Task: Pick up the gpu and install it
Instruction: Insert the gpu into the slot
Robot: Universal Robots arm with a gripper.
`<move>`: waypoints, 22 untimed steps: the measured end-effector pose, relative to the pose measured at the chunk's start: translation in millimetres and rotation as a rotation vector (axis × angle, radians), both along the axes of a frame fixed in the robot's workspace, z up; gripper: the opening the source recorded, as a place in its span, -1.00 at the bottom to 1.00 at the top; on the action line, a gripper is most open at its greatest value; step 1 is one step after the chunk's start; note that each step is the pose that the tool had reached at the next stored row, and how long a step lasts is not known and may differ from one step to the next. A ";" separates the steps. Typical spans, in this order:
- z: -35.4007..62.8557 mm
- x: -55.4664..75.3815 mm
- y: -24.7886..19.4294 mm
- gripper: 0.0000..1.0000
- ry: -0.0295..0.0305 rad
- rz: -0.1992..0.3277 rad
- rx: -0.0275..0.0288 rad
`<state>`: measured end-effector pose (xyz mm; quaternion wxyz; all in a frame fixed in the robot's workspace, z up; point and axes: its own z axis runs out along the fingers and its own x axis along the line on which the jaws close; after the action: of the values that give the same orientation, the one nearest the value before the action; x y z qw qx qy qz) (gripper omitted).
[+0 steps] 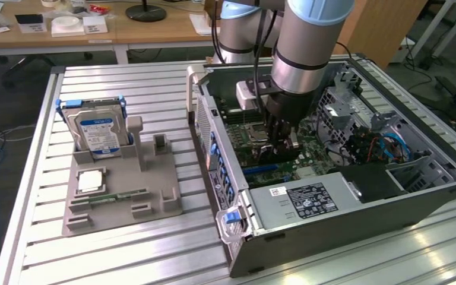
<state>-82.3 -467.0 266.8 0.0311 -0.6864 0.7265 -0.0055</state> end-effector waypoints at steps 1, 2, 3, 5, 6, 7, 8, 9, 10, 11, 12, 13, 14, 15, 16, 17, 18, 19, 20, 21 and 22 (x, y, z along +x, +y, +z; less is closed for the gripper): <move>0.0 0.0 0.0 -0.46 0.0000 0.000 0.0000; 0.0 0.0 0.0 -0.46 0.0000 0.000 0.0001; -0.1 0.0 0.0 -0.46 -0.0001 0.000 0.0002; -0.7 -0.8 0.2 -0.46 -0.0003 0.000 0.0005; -1.0 -1.3 0.4 -0.46 -0.0002 0.000 0.0004; -1.0 -1.4 0.4 -0.46 -0.0001 0.000 0.0002; -1.0 -1.3 0.4 -0.46 0.0000 0.000 0.0001; -1.5 -1.3 0.5 -0.46 -0.0002 0.000 0.0003; -2.7 -1.3 0.5 -0.46 -0.0002 0.000 0.0005; -4.2 -1.4 0.5 -0.46 -0.0001 0.000 0.0004; -5.6 -1.4 0.5 -0.46 -0.0001 0.000 0.0003; -6.7 -1.4 0.5 -0.46 -0.0002 0.000 0.0004; -7.1 -1.4 0.5 -0.46 -0.0001 0.000 0.0003; -7.2 -1.4 0.5 -0.46 0.0000 0.000 0.0001; -7.3 -1.4 0.5 -0.46 0.0001 0.000 -0.0001; -7.9 -1.4 0.6 -0.46 -0.0002 0.000 0.0004; -8.8 -1.4 0.8 -0.46 -0.0003 0.000 0.0005; -9.3 -1.5 1.0 -0.46 -0.0002 0.000 0.0004; -9.5 -1.5 1.1 -0.46 -0.0001 0.000 0.0002; -9.7 -1.5 1.3 -0.46 -0.0001 0.000 0.0002; -10.3 -1.5 1.5 -0.46 -0.0001 0.000 0.0002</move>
<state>-83.8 -465.5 256.5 0.0313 -0.6864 0.7266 -0.0054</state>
